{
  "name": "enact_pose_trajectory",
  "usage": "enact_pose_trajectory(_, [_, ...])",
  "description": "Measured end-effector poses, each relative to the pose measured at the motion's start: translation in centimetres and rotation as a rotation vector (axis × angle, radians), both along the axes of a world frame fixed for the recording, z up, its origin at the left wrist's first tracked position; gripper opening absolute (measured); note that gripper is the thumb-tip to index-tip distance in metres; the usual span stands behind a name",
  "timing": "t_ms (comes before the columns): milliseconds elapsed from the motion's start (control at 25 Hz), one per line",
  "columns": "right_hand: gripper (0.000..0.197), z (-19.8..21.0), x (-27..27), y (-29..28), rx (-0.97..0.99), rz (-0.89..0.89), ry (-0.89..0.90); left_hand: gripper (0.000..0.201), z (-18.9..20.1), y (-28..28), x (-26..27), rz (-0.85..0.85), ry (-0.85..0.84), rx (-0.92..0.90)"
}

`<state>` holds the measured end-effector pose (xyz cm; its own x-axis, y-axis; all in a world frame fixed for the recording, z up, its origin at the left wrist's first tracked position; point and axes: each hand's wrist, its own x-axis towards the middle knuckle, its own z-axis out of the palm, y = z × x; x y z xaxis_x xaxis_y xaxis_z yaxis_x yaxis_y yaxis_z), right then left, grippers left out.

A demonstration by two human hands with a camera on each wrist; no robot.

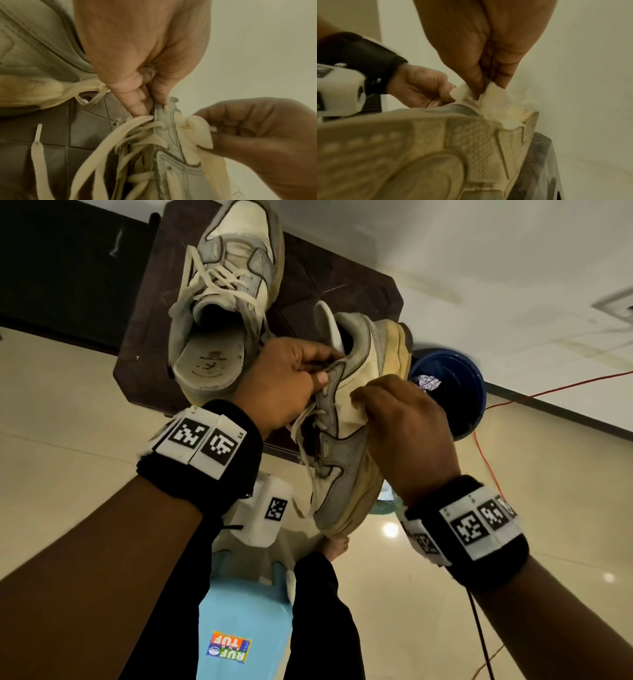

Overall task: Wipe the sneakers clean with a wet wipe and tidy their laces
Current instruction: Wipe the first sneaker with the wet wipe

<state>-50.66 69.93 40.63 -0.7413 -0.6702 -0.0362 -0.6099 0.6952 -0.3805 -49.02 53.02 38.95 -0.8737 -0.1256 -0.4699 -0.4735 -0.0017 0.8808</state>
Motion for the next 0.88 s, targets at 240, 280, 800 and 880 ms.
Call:
enact_pose_trajectory(240, [0.026,1.0,3.1,1.5,0.094,0.314,-0.117,0.033,-1.1,0.0,0.3,0.129,-0.035,-0.072])
enact_pose_trajectory(280, [0.028,1.2,3.8,1.6,0.121,0.360,-0.126,0.033,-1.2,0.2,0.2,0.140,-0.031,-0.069])
enact_pose_trajectory(800, [0.019,0.1,0.8,1.0,0.045,0.074,-0.127,0.044,-2.5,0.7,0.3,0.061,-0.068,-0.167])
enact_pose_trajectory(880, [0.023,1.2,2.9,1.3,0.035,0.116,-0.169,0.044,-2.1,0.8,-0.1,0.116,-0.022,-0.201])
